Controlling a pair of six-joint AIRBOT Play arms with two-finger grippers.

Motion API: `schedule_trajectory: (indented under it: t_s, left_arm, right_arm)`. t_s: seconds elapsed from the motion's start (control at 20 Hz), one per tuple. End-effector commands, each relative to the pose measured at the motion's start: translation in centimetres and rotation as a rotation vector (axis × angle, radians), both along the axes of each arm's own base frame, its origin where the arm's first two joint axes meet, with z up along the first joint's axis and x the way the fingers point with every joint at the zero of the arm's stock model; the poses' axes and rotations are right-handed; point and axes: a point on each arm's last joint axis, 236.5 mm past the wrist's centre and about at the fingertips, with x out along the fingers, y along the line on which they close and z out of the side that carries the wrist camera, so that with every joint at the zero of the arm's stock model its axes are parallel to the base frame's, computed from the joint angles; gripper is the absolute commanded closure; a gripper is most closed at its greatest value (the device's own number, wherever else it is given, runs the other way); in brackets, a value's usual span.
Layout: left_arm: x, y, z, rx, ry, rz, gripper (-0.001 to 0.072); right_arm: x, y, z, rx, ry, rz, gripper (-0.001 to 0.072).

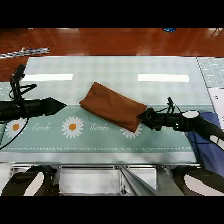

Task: Fold the shirts.

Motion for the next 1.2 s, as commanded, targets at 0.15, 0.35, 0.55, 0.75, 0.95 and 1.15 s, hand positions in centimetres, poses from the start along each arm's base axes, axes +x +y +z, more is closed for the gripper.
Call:
schedule_trajectory:
  t_s: [0.15, 0.35, 0.55, 0.75, 0.95, 1.15]
  left_arm:
    - [0.0, 0.0, -0.1, 0.0, 0.001, 0.001, 0.069]
    - [0.0, 0.0, -0.1, 0.0, 0.001, 0.001, 0.069]
    - [-0.3, -0.1, -0.1, 0.0, 0.01, -0.009, 0.0689]
    - [-0.4, -0.1, -0.2, 0.0, 0.013, -0.012, 0.069]
    - [-0.3, -0.1, -0.2, 0.0, 0.013, -0.01, 0.0689]
    - [-0.4, -0.1, -0.2, 0.0, 0.014, -0.012, 0.0689]
  right_arm:
    - [3.5, 5.1, 1.6, 0.061, -0.063, 0.123, 0.0299]
    - [4.5, 9.8, 5.2, 0.072, -0.141, 0.306, 0.0317]
    - [5.9, 10.3, 7.6, 0.034, -0.201, 0.37, 0.0687]
    - [6.9, 10.3, 9.1, 0.01, -0.235, 0.392, 0.0688]
    - [10.3, 9.3, 14.2, -0.125, -0.344, 0.45, 0.0688]
    - [14.1, 5.9, 21.9, -0.303, -0.478, 0.445, 0.0688]
